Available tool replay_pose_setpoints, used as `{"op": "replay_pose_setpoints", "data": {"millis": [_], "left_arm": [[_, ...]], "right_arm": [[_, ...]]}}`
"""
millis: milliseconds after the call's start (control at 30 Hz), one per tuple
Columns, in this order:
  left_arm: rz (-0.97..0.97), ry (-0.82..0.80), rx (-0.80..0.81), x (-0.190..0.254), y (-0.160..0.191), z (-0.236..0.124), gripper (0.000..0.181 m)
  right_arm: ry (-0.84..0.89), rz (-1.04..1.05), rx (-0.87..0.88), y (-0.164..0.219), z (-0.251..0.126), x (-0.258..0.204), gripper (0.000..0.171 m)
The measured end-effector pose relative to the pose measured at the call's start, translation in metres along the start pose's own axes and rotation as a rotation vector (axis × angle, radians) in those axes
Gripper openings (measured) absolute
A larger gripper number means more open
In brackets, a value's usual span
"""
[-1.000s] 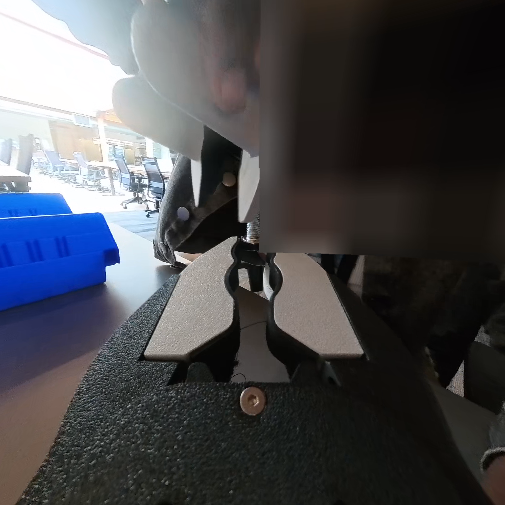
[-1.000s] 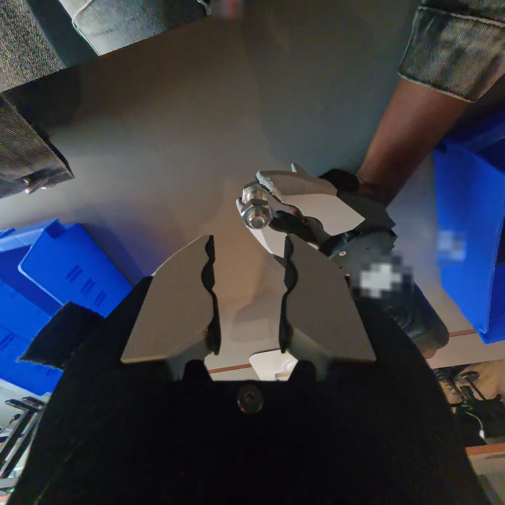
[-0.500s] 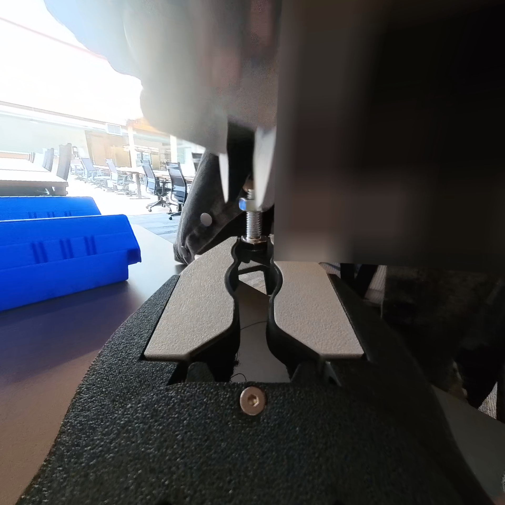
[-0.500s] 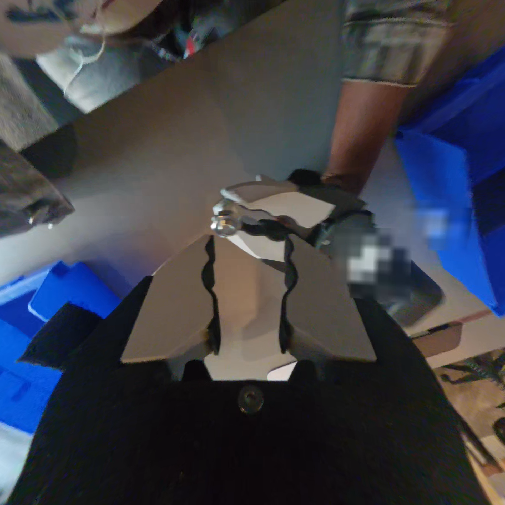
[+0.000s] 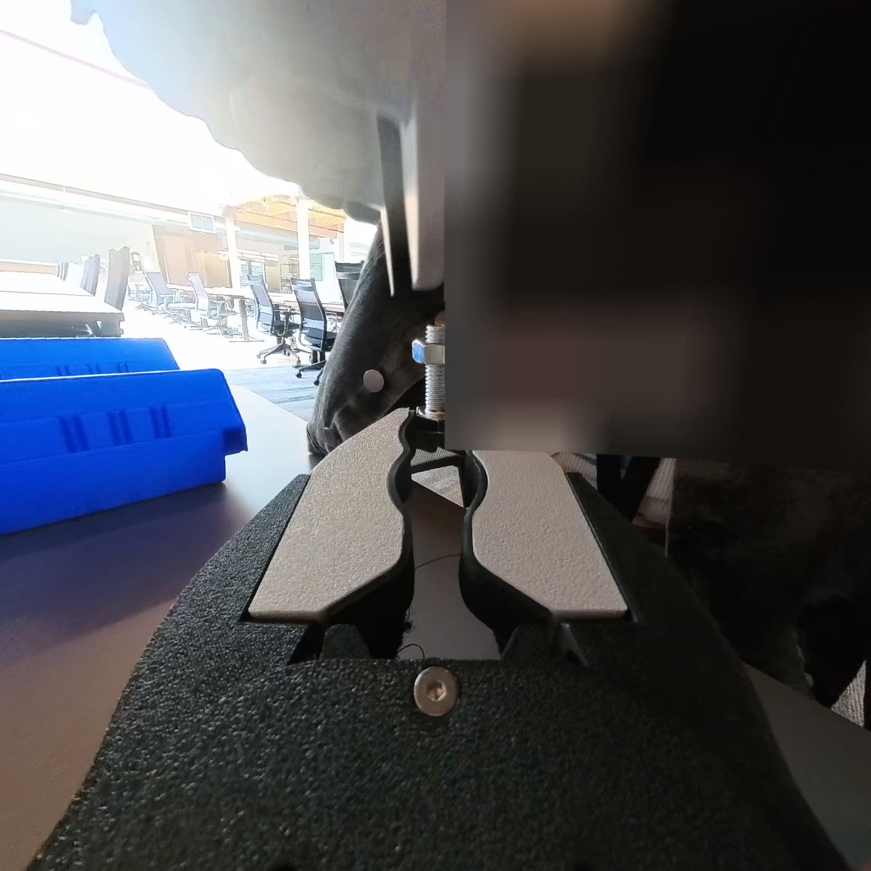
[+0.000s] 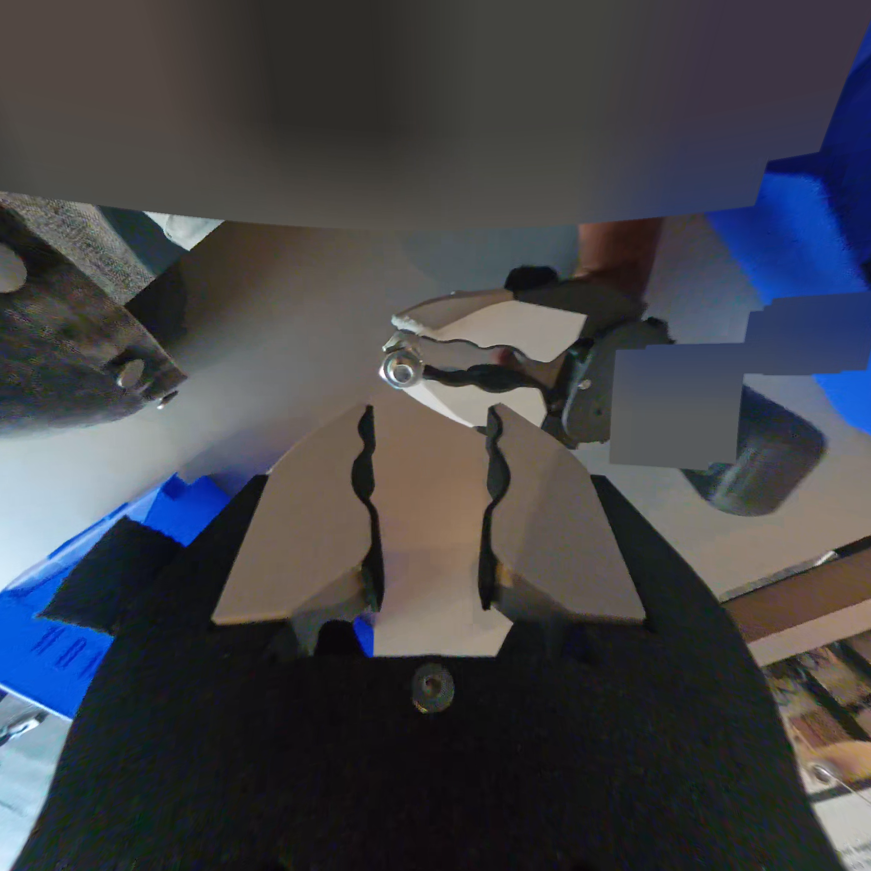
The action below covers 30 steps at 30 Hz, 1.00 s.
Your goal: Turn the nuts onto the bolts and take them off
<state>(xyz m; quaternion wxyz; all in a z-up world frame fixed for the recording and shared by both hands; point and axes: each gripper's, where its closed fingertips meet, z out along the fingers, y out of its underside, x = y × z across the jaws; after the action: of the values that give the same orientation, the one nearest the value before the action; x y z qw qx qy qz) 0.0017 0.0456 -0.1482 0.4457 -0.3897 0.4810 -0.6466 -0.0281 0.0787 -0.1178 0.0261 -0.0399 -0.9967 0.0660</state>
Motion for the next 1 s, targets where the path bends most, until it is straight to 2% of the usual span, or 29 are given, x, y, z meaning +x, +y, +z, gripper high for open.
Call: {"op": "replay_pose_setpoints", "data": {"millis": [233, 333, 433, 500, 567, 700, 833, 1000], "left_arm": [[0.02, -0.083, 0.003, -0.011, -0.001, 0.0, 0.017], [0.051, -0.266, 0.018, -0.036, -0.008, -0.008, 0.017], [0.119, -0.495, 0.065, -0.06, -0.029, -0.027, 0.017], [0.147, -0.686, 0.1, -0.076, -0.046, -0.047, 0.017], [0.18, -0.805, 0.147, -0.081, -0.064, -0.063, 0.017], [0.217, -0.922, 0.172, -0.086, -0.092, -0.074, 0.017], [0.238, -0.98, 0.116, -0.098, -0.111, -0.061, 0.017], [0.212, -1.021, -0.045, -0.132, -0.113, -0.025, 0.017]], "right_arm": [[0.067, 0.136, -0.005, 0.016, 0.005, -0.007, 0.044], [0.186, 0.262, 0.037, 0.026, -0.006, -0.009, 0.042], [0.334, 0.407, 0.143, 0.036, -0.025, -0.019, 0.042], [0.5, 0.545, 0.221, 0.047, -0.045, -0.023, 0.036], [0.672, 0.759, 0.313, 0.066, -0.065, -0.031, 0.03], [0.877, 1.13, 0.483, 0.11, -0.085, -0.069, 0.036], [1.076, 1.331, 0.619, 0.143, -0.097, -0.116, 0.035], [1.264, 1.428, 0.748, 0.16, -0.105, -0.171, 0.033]]}}
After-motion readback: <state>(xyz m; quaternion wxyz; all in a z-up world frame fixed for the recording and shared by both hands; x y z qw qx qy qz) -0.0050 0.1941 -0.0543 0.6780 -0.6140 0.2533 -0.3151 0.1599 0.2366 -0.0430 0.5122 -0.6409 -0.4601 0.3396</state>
